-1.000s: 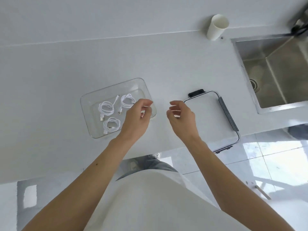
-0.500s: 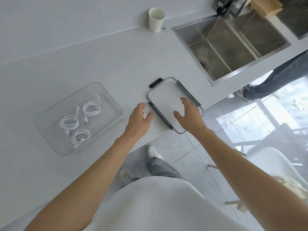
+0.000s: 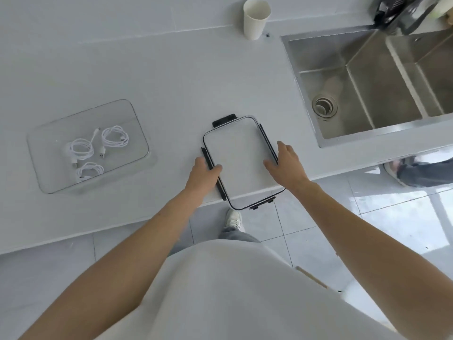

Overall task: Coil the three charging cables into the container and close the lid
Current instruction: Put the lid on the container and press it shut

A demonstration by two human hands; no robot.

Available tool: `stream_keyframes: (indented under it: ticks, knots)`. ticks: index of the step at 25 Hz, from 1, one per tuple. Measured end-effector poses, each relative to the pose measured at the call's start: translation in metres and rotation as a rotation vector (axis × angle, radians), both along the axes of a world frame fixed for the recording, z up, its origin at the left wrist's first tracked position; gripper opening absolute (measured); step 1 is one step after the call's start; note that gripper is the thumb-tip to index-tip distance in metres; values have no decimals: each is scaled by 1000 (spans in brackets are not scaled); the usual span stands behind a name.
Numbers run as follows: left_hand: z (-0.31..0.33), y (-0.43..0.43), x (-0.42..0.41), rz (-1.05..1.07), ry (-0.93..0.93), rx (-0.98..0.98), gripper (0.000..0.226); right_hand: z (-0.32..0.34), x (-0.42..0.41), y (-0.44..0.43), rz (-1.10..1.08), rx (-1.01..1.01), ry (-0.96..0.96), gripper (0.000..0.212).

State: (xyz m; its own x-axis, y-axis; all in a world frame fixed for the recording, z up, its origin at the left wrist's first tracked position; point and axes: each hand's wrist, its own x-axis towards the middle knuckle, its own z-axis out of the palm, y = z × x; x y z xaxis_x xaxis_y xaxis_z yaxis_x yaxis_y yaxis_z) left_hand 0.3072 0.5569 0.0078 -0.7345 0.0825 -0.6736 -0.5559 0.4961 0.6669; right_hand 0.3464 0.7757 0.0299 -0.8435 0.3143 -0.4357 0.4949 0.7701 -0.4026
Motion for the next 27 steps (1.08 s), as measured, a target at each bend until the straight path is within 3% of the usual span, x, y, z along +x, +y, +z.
stream_keyframes:
  ticks: [3,8,10,12,15,20,27]
  knots:
    - [-3,15,0,103,-21,-33,23,-11,-6,19,37,-79,-44,47]
    - [-8,27,5,256,-62,-22,25,-28,-13,32,72,-136,-61,40]
    - [-8,31,2,336,-66,-15,9,-30,-18,34,27,-166,-40,38]
    - [-14,33,-2,381,-58,-43,25,-31,-21,36,-30,-193,-24,33]
    - [-19,35,-3,377,0,-159,10,-32,-23,37,-80,-219,-20,27]
    - [-27,34,-3,362,48,-321,27,-34,-25,41,-85,-239,-24,21]
    - [-22,33,5,558,3,-148,32,-34,-20,41,-114,-345,12,19]
